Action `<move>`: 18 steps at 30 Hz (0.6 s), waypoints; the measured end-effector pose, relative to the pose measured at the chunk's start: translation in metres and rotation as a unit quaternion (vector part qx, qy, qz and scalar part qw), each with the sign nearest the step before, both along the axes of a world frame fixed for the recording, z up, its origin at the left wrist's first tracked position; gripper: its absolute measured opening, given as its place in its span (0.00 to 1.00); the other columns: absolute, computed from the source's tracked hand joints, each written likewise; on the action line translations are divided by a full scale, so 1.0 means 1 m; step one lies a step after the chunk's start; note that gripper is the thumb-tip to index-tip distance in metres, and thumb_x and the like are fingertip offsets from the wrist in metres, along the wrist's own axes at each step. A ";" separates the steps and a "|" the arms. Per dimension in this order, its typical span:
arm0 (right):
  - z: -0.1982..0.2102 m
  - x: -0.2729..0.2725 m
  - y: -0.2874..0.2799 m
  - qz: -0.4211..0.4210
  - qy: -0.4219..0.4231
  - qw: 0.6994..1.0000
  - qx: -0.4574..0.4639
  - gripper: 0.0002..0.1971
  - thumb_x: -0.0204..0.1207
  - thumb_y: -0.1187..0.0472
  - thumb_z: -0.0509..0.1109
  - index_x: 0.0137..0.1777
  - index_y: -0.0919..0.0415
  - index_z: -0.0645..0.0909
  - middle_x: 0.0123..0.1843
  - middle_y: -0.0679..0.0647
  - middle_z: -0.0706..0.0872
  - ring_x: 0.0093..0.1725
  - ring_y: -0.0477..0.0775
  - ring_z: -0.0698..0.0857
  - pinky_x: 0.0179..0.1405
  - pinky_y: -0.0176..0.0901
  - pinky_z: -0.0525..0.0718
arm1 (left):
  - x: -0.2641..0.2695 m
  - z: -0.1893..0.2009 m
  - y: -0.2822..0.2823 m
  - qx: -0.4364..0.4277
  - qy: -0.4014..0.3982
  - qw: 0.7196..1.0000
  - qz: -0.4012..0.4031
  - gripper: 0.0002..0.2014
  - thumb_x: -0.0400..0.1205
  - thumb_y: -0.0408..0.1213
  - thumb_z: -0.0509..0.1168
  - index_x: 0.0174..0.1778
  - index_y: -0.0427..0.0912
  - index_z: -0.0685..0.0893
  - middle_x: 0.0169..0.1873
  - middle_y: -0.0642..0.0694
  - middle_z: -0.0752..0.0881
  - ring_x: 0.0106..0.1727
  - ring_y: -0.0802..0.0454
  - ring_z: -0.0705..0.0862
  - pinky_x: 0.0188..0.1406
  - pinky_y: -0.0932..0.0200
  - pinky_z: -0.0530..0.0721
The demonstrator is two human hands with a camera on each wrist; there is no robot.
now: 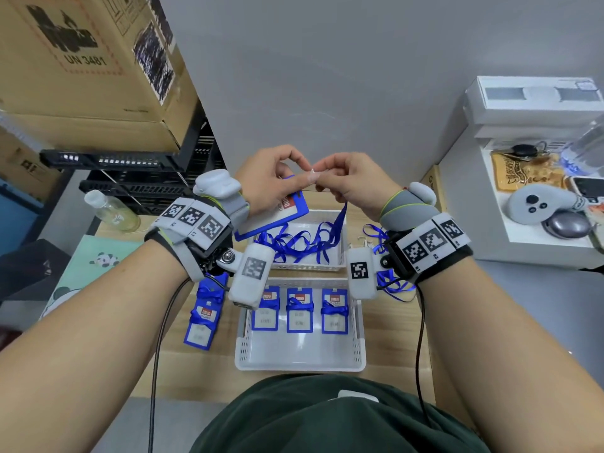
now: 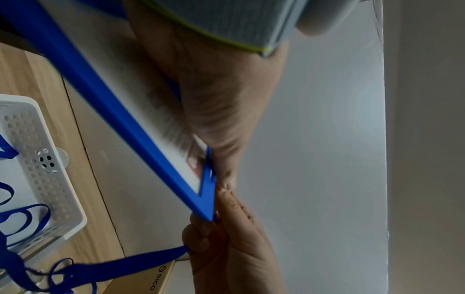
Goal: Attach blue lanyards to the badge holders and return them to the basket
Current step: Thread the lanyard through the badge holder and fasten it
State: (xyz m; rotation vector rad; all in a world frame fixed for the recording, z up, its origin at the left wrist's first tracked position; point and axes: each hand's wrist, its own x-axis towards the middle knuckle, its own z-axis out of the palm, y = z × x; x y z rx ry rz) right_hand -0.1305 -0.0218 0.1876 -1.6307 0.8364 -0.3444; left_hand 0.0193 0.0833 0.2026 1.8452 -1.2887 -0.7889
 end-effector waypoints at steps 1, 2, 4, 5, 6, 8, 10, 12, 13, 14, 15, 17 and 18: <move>-0.001 -0.001 0.000 0.002 0.006 1.000 -0.002 0.08 0.74 0.55 0.78 0.47 0.58 0.87 0.32 0.51 0.86 0.29 0.50 0.74 0.28 0.38 0.73 | 0.001 -0.001 0.000 -0.004 -0.005 1.000 0.009 0.13 0.77 0.51 0.72 0.49 0.47 0.84 0.23 0.49 0.85 0.24 0.56 0.78 0.33 0.57 0.77; -0.002 -0.002 -0.001 0.004 -0.001 1.000 0.005 0.07 0.75 0.55 0.77 0.46 0.57 0.87 0.32 0.51 0.85 0.30 0.52 0.73 0.29 0.39 0.73 | 0.003 -0.002 -0.001 -0.006 -0.011 1.000 0.018 0.12 0.78 0.50 0.72 0.49 0.46 0.83 0.21 0.51 0.83 0.23 0.57 0.76 0.32 0.58 0.76; 0.000 -0.004 0.001 0.014 -0.037 0.998 0.040 0.03 0.78 0.60 0.75 0.44 0.59 0.86 0.33 0.55 0.83 0.30 0.51 0.72 0.31 0.39 0.74 | 0.006 -0.003 -0.002 -0.007 -0.030 0.999 0.035 0.10 0.80 0.48 0.70 0.49 0.46 0.83 0.24 0.51 0.83 0.25 0.57 0.77 0.32 0.59 0.75; 0.001 -0.004 0.002 0.022 -0.052 0.997 0.057 0.03 0.78 0.63 0.73 0.44 0.60 0.85 0.34 0.57 0.82 0.29 0.50 0.73 0.31 0.39 0.75 | 0.008 -0.003 -0.002 -0.007 -0.041 0.998 0.039 0.09 0.80 0.46 0.70 0.49 0.46 0.83 0.27 0.48 0.85 0.27 0.56 0.79 0.33 0.58 0.76; 0.003 -0.004 0.004 0.033 -0.059 0.996 0.066 0.03 0.79 0.65 0.73 0.43 0.61 0.84 0.35 0.58 0.82 0.28 0.49 0.74 0.31 0.38 0.75 | 0.009 -0.003 -0.002 -0.006 -0.049 0.998 0.041 0.08 0.81 0.45 0.69 0.49 0.46 0.83 0.29 0.46 0.87 0.28 0.56 0.81 0.34 0.58 0.77; 0.007 -0.002 0.008 0.054 -0.040 0.996 0.061 0.04 0.78 0.65 0.73 0.42 0.62 0.82 0.35 0.57 0.85 0.28 0.47 0.78 0.30 0.36 0.77 | 0.011 -0.002 -0.003 -0.006 -0.057 0.998 0.035 0.06 0.81 0.44 0.69 0.49 0.47 0.83 0.31 0.48 0.88 0.29 0.57 0.82 0.35 0.59 0.77; 0.009 0.001 0.012 0.062 -0.015 0.997 0.054 0.06 0.75 0.65 0.76 0.41 0.63 0.81 0.34 0.57 0.87 0.28 0.47 0.82 0.31 0.36 0.80 | 0.011 -0.002 -0.005 -0.004 -0.058 0.998 0.025 0.05 0.81 0.43 0.69 0.50 0.47 0.83 0.30 0.52 0.88 0.28 0.59 0.81 0.34 0.61 0.78; 0.008 0.004 0.017 0.053 -0.020 0.997 0.057 0.09 0.72 0.67 0.79 0.39 0.65 0.80 0.34 0.64 0.88 0.27 0.50 0.84 0.32 0.38 0.83 | 0.010 -0.001 -0.006 -0.004 -0.044 0.999 0.023 0.07 0.80 0.44 0.70 0.50 0.48 0.83 0.31 0.51 0.89 0.27 0.60 0.82 0.32 0.63 0.79; 0.007 0.006 0.018 0.044 -0.028 0.997 0.056 0.10 0.70 0.69 0.80 0.38 0.65 0.80 0.35 0.66 0.88 0.27 0.52 0.84 0.33 0.39 0.84 | 0.010 -0.001 -0.006 -0.006 -0.039 0.999 0.025 0.08 0.80 0.45 0.71 0.51 0.48 0.83 0.31 0.51 0.89 0.27 0.60 0.82 0.31 0.65 0.78; 0.005 0.007 0.019 0.033 -0.034 0.997 0.054 0.10 0.69 0.69 0.80 0.37 0.65 0.80 0.34 0.67 0.88 0.28 0.53 0.85 0.34 0.41 0.85 | 0.010 -0.001 -0.006 -0.008 -0.040 0.999 0.028 0.09 0.79 0.46 0.71 0.51 0.48 0.83 0.32 0.51 0.90 0.27 0.61 0.82 0.30 0.67 0.78; 0.003 0.008 0.019 0.019 -0.040 0.998 0.051 0.10 0.68 0.70 0.81 0.36 0.65 0.80 0.33 0.66 0.88 0.29 0.53 0.86 0.36 0.42 0.86 | 0.010 -0.002 -0.006 -0.008 -0.045 0.998 0.033 0.09 0.79 0.47 0.71 0.51 0.47 0.84 0.32 0.51 0.90 0.28 0.62 0.83 0.30 0.69 0.78; 0.000 0.008 0.017 -0.012 -0.043 0.998 0.043 0.10 0.68 0.69 0.81 0.35 0.64 0.80 0.31 0.63 0.89 0.30 0.54 0.87 0.37 0.44 0.87 | 0.012 -0.006 -0.005 0.007 -0.057 0.997 0.049 0.12 0.80 0.49 0.70 0.50 0.45 0.86 0.34 0.50 0.90 0.33 0.60 0.86 0.35 0.66 0.81; -0.001 0.008 0.016 -0.026 -0.042 0.998 0.040 0.10 0.68 0.68 0.81 0.35 0.64 0.80 0.31 0.62 0.89 0.30 0.54 0.87 0.36 0.44 0.87 | 0.013 -0.009 -0.004 0.028 -0.067 0.996 0.056 0.13 0.80 0.51 0.69 0.49 0.45 0.86 0.36 0.48 0.91 0.35 0.56 0.86 0.37 0.62 0.82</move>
